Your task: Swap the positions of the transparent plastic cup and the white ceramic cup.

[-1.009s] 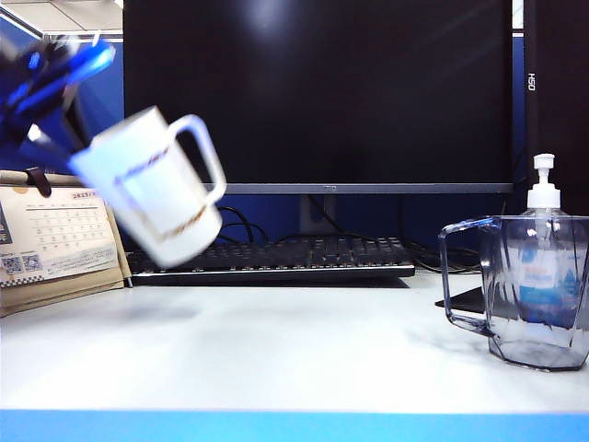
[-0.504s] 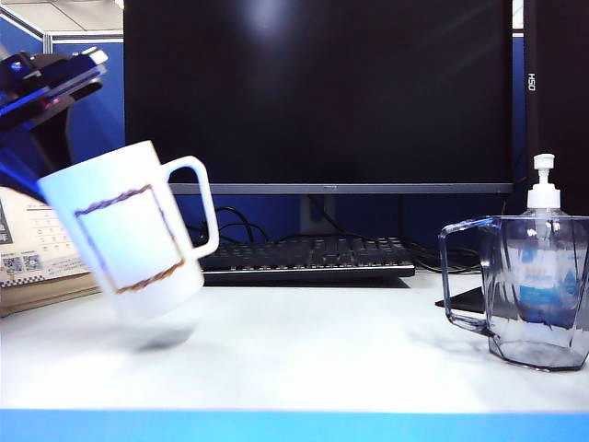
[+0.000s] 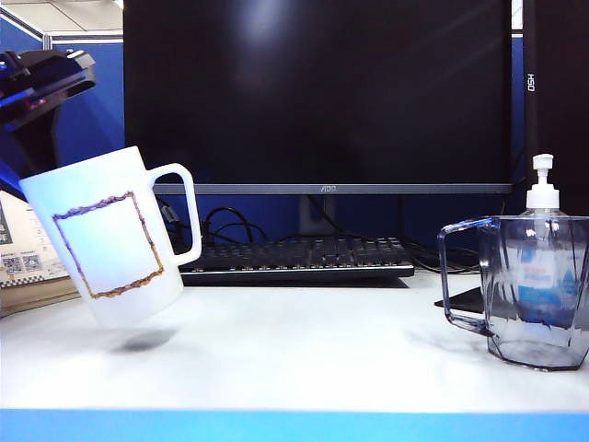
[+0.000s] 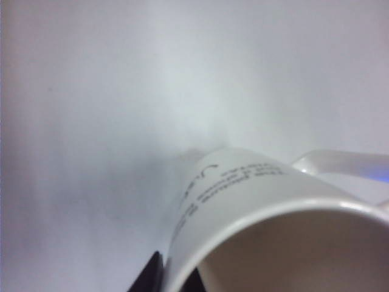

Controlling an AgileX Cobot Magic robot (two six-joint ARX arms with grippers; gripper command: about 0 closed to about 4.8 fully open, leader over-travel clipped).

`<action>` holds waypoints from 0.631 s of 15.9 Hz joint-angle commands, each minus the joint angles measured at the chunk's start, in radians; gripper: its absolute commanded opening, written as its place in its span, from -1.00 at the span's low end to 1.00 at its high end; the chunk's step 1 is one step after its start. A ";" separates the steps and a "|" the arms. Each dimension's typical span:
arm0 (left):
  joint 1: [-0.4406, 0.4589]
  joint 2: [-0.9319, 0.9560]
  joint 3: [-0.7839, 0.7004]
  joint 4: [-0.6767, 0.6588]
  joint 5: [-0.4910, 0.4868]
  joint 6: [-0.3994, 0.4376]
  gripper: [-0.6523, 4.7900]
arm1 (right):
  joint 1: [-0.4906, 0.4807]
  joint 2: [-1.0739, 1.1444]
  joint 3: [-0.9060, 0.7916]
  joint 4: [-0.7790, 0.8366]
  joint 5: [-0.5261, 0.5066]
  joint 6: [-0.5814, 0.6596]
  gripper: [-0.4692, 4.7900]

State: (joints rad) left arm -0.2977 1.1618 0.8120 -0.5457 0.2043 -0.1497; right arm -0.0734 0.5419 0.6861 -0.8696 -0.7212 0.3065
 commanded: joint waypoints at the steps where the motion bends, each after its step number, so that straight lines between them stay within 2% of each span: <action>1: -0.001 -0.018 0.012 0.008 0.017 0.023 -0.78 | 0.027 0.190 0.068 -0.133 0.040 -0.101 0.35; 5: -0.001 -0.019 0.012 0.000 -0.004 0.046 -0.78 | 0.071 0.303 0.068 -0.023 0.156 -0.066 0.35; 10: -0.001 -0.019 0.012 -0.001 -0.005 0.057 -0.78 | 0.077 0.428 0.068 0.059 0.208 -0.071 0.35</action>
State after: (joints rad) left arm -0.2977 1.1515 0.8120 -0.5808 0.1822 -0.0994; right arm 0.0025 0.9569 0.7498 -0.8421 -0.5232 0.2379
